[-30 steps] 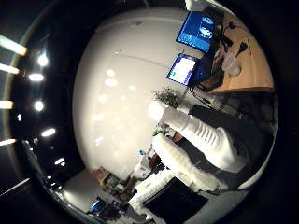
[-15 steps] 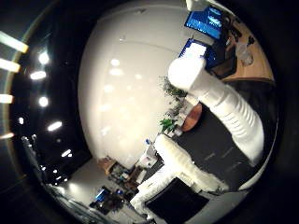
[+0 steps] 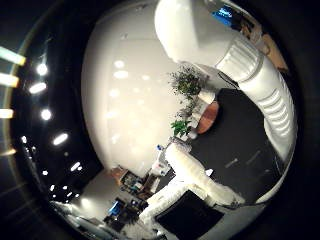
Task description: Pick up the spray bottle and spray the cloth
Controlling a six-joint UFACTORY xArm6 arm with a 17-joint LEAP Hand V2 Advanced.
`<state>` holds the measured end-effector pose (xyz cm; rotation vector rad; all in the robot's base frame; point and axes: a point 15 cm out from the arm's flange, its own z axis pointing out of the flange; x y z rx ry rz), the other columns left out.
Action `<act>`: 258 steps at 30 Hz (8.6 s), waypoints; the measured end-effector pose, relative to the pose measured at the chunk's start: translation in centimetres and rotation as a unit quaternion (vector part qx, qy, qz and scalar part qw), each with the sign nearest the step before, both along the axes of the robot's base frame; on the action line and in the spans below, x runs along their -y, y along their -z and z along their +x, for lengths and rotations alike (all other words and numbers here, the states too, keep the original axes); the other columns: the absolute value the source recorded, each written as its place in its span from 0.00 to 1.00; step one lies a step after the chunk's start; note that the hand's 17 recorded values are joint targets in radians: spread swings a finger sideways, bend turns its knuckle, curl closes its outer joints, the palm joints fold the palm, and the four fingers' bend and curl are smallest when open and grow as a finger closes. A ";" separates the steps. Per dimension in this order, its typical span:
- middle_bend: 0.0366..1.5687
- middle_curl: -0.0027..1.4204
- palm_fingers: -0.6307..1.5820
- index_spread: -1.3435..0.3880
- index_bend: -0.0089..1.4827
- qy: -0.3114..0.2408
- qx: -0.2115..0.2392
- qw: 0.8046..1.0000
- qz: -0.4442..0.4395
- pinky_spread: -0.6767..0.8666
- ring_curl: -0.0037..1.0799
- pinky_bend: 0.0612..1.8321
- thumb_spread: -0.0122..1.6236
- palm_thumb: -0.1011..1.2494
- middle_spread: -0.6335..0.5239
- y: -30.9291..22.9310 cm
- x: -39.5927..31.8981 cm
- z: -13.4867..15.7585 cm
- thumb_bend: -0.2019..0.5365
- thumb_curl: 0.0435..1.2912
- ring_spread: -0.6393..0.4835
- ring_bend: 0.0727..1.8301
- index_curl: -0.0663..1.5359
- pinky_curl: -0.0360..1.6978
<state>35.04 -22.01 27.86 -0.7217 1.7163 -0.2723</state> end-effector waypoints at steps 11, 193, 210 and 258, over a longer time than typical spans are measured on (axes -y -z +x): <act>0.15 0.23 0.45 0.69 0.10 -0.035 -0.006 0.999 0.010 0.85 0.27 0.47 0.66 0.50 0.68 0.4 -0.9 2.6 0.24 0.35 0.81 0.28 0.21 0.11; 0.84 0.55 0.83 0.64 0.82 -0.691 0.020 0.691 -0.210 0.23 0.58 0.70 0.64 0.78 0.39 -15.6 -64.8 -5.4 0.26 0.87 0.38 0.77 0.45 0.37; 0.84 0.55 0.83 0.64 0.82 -0.671 0.057 0.735 -0.081 0.23 0.59 0.70 0.65 0.78 0.39 -15.6 -72.1 6.1 0.26 0.86 0.38 0.77 0.44 0.37; 0.25 0.25 0.31 0.50 0.30 -0.736 -0.019 0.670 -0.100 0.80 0.21 0.50 0.62 0.38 0.45 -3.0 -73.7 10.0 0.23 0.34 0.76 0.29 0.28 0.21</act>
